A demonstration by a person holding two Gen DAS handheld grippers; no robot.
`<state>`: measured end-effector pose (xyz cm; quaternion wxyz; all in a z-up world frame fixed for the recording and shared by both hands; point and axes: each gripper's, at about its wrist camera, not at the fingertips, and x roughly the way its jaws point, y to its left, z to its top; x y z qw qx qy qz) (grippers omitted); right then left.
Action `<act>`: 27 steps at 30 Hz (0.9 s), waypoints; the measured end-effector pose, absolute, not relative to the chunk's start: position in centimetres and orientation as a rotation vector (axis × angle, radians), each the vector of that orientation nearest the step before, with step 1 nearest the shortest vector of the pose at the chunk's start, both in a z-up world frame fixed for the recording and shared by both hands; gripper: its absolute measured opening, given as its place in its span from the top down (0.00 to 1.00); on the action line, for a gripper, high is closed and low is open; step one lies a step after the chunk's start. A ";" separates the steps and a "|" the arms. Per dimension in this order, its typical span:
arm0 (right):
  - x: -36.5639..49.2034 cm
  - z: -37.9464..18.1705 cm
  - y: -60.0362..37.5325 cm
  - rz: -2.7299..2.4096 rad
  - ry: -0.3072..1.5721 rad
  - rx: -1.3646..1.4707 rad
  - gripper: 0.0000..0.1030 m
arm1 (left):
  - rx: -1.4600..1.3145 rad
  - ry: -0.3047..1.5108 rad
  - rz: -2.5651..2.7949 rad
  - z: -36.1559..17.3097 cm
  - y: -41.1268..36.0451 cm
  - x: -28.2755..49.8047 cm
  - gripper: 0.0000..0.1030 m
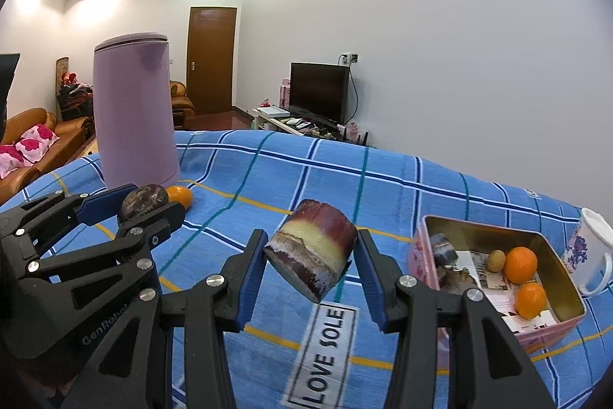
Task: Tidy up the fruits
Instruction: 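Carry the yam slice and mangosteen over the tin box with both tools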
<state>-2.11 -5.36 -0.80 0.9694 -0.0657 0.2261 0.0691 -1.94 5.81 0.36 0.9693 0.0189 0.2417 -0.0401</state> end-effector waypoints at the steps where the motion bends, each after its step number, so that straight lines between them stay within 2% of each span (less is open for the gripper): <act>1: -2.1 -0.8 -5.5 0.138 0.457 -0.133 0.53 | 0.043 0.488 -0.082 0.4 5.5 -2.0 0.55; 27: -3.5 -0.2 -12.8 0.023 0.442 -0.141 0.53 | 0.083 0.492 -0.145 0.3 -1.4 -2.3 0.55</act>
